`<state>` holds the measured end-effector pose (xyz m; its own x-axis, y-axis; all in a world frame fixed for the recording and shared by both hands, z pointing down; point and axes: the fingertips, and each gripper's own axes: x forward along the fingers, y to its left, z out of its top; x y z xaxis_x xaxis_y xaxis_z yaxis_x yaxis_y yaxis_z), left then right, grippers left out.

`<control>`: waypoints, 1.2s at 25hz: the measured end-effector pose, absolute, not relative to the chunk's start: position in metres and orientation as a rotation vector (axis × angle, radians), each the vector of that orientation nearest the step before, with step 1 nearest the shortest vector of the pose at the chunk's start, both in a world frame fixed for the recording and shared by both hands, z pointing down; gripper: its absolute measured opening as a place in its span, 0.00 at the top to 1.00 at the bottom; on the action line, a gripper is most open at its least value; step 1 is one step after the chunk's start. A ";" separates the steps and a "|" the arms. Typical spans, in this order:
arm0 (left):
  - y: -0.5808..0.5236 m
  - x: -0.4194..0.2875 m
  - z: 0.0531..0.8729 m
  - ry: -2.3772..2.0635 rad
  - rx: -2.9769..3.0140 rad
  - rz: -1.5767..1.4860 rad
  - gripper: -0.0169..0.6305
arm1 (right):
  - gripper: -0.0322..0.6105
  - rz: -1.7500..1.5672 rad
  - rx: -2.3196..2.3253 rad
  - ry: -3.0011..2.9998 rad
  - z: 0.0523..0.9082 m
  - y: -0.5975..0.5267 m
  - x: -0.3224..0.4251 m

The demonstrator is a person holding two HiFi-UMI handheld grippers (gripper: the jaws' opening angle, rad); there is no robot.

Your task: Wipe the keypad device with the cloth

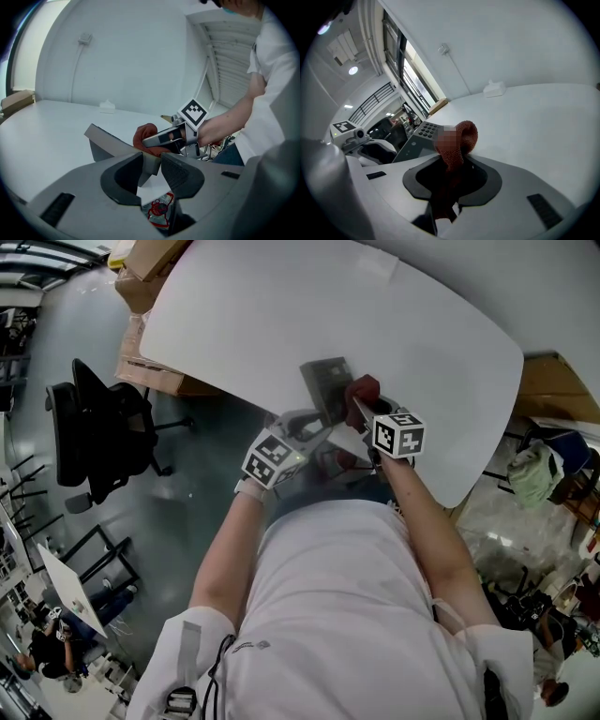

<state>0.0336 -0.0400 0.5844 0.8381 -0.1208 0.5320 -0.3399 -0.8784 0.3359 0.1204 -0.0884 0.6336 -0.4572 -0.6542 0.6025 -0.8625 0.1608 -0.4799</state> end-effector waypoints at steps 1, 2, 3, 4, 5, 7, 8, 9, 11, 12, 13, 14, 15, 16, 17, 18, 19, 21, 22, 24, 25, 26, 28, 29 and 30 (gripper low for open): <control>-0.040 0.034 0.584 -0.340 2.590 0.712 0.80 | 0.80 1.179 1.474 -2.179 0.637 -0.089 0.123; -0.040 0.034 0.584 -0.339 2.589 0.713 0.80 | 0.80 1.185 1.482 -2.173 0.640 -0.090 0.126; -0.040 0.035 0.584 -0.340 2.591 0.714 0.80 | 0.80 1.195 1.489 -2.165 0.644 -0.090 0.130; -0.040 0.036 0.583 -0.342 2.594 0.713 0.80 | 0.80 1.205 1.494 -2.159 0.647 -0.091 0.133; -0.040 0.036 0.584 -0.346 2.593 0.716 0.80 | 0.80 1.214 1.497 -2.153 0.649 -0.092 0.136; -0.041 0.035 0.585 -0.358 2.584 0.725 0.80 | 0.80 1.218 1.487 -2.150 0.650 -0.095 0.136; -0.042 0.034 0.586 -0.364 2.583 0.729 0.80 | 0.80 1.216 1.473 -2.155 0.648 -0.097 0.134; -0.043 0.034 0.586 -0.365 2.585 0.735 0.80 | 0.80 1.216 1.451 -2.165 0.644 -0.098 0.130; -0.045 0.035 0.587 -0.362 2.593 0.749 0.80 | 0.80 1.222 1.397 -2.197 0.635 -0.100 0.119; -0.046 0.035 0.586 -0.361 2.596 0.753 0.80 | 0.80 1.221 1.369 -2.211 0.630 -0.101 0.113; -0.047 0.035 0.586 -0.360 2.596 0.755 0.80 | 0.80 1.214 1.344 -2.222 0.625 -0.102 0.108; -0.048 0.035 0.585 -0.361 2.596 0.754 0.80 | 0.80 1.205 1.322 -2.229 0.622 -0.102 0.103; -0.048 0.035 0.585 -0.360 2.595 0.753 0.80 | 0.80 1.194 1.302 -2.234 0.618 -0.103 0.098; -0.048 0.035 0.585 -0.358 2.596 0.751 0.80 | 0.80 1.185 1.282 -2.239 0.616 -0.103 0.094; -0.049 0.035 0.585 -0.355 2.598 0.749 0.80 | 0.80 1.180 1.261 -2.245 0.613 -0.103 0.089; -0.048 0.035 0.585 -0.352 2.602 0.748 0.80 | 0.80 1.183 1.239 -2.253 0.610 -0.103 0.085; -0.048 0.035 0.585 -0.348 2.607 0.748 0.80 | 0.80 1.193 1.217 -2.260 0.607 -0.102 0.080; -0.048 0.035 0.585 -0.339 2.607 0.758 0.80 | 0.80 1.219 1.176 -2.274 0.601 -0.102 0.073; -0.048 0.035 0.586 -0.334 2.606 0.763 0.80 | 0.80 1.230 1.154 -2.283 0.598 -0.103 0.069; -0.048 0.035 0.586 -0.324 2.608 0.772 0.80 | 0.80 1.248 1.101 -2.309 0.589 -0.103 0.059; -0.048 0.034 0.587 -0.321 2.609 0.778 0.80 | 0.80 1.252 1.072 -2.323 0.585 -0.104 0.054; -0.049 0.034 0.587 -0.323 2.613 0.782 0.80 | 0.80 1.252 1.044 -2.334 0.581 -0.105 0.050; -0.051 0.033 0.588 -0.334 2.633 0.796 0.82 | 0.80 1.257 0.998 -2.348 0.578 -0.107 0.042; -0.052 0.032 0.589 -0.335 2.639 0.813 0.85 | 0.80 1.267 0.980 -2.354 0.577 -0.108 0.039; -0.052 0.031 0.590 -0.329 2.638 0.831 0.89 | 0.80 1.279 0.963 -2.358 0.576 -0.109 0.036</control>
<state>0.0311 -0.0520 0.5898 0.8005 -0.1126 0.5887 -0.3205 -0.9104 0.2617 0.0356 -0.1089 0.5757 -0.7343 -0.4188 0.5342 -0.6762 0.3821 -0.6299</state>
